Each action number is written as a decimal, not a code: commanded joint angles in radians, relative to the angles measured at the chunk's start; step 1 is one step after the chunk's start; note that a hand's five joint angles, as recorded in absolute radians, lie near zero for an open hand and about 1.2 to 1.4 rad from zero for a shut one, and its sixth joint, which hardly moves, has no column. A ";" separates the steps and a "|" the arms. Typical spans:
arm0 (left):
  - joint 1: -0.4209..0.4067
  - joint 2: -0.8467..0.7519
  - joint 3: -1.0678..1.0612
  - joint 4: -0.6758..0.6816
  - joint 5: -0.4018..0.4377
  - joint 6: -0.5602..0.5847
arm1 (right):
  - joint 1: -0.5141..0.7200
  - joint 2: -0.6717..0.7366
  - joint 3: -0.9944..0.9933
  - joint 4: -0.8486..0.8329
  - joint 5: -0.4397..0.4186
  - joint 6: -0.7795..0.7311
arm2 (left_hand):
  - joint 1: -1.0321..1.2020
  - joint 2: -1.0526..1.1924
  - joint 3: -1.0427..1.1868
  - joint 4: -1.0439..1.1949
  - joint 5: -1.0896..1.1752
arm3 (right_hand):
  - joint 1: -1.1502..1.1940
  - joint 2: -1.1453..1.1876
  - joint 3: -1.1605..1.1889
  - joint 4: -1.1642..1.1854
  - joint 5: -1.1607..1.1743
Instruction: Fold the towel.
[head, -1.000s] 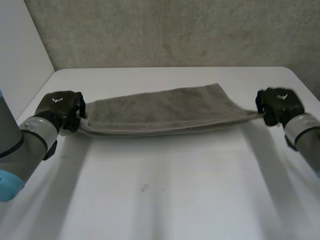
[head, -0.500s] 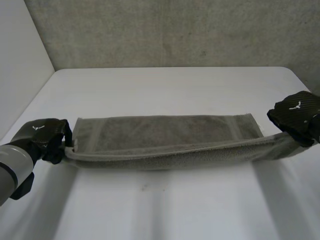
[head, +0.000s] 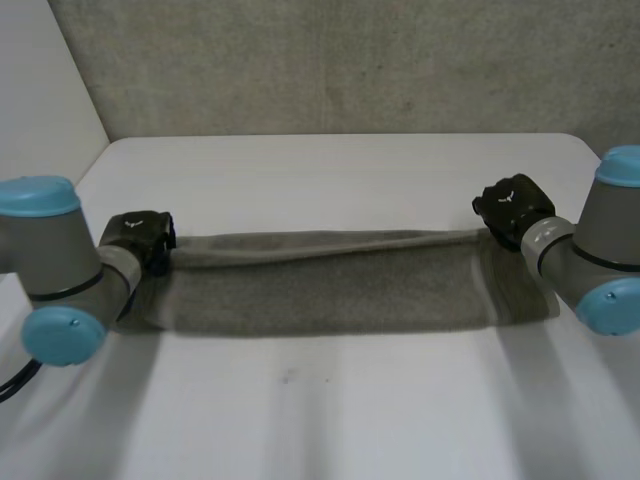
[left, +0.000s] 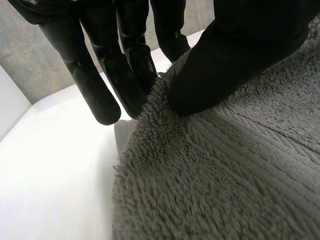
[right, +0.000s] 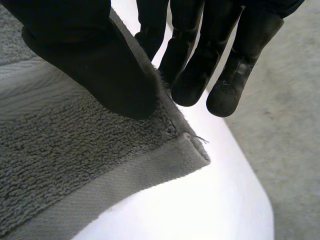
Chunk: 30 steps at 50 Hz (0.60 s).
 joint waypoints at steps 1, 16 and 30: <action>-0.027 -0.104 0.147 -0.004 -0.061 0.004 | 0.002 0.101 -0.098 -0.084 0.015 -0.001 | 0.188 0.179 0.181 0.178 0.189 | 0.257 0.065 0.047 0.042 0.222; -0.076 -0.128 0.247 -0.013 -0.064 -0.001 | 0.022 0.143 -0.205 -0.130 0.070 0.019 | -1.034 -1.043 -1.041 -1.043 -1.033 | -0.965 -1.157 -1.174 -1.180 -1.000; -0.091 0.110 0.110 -0.102 -0.057 -0.007 | -0.009 -0.164 -0.035 -0.102 0.032 0.300 | -1.021 -1.030 -1.029 -1.031 -1.020 | -0.965 -1.157 -1.174 -1.180 -1.000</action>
